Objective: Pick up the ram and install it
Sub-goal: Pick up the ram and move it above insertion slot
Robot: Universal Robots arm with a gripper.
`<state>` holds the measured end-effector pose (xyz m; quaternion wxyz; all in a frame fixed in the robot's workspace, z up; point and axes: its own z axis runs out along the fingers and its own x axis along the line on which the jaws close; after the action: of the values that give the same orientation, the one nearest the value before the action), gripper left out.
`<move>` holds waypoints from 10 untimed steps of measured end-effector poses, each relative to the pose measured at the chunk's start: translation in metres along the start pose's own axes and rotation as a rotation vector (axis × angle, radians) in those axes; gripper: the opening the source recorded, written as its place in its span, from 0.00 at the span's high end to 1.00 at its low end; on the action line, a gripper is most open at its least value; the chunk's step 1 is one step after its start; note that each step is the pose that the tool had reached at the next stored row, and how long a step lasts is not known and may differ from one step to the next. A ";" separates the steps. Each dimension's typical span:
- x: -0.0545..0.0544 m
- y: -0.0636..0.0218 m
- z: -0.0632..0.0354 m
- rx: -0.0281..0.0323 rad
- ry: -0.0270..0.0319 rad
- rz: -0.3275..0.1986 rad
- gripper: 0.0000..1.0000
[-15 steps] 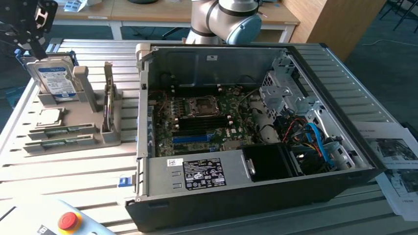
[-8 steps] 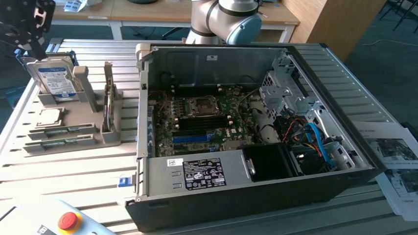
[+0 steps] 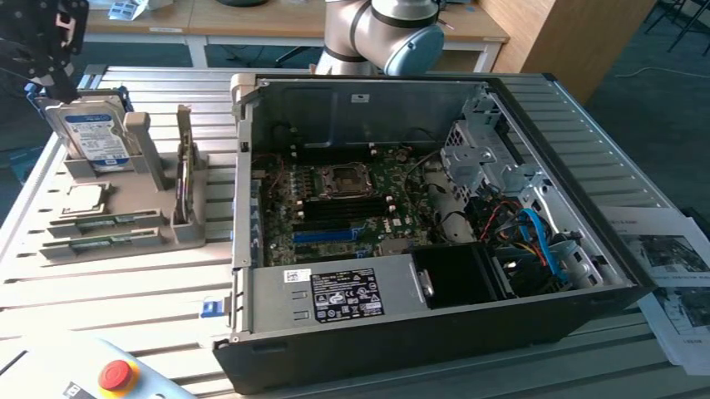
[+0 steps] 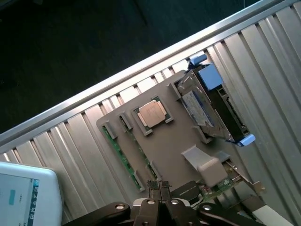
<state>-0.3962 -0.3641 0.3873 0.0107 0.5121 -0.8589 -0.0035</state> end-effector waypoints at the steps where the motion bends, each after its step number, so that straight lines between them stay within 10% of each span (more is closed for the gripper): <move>1: 0.000 0.0000 0.0000 0.0005 0.0012 -0.016 0.90; 10: 0.000 0.0000 0.0000 0.0049 0.0112 -0.164 0.90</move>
<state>-0.3962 -0.3641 0.3873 0.0139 0.5808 -0.8139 0.0005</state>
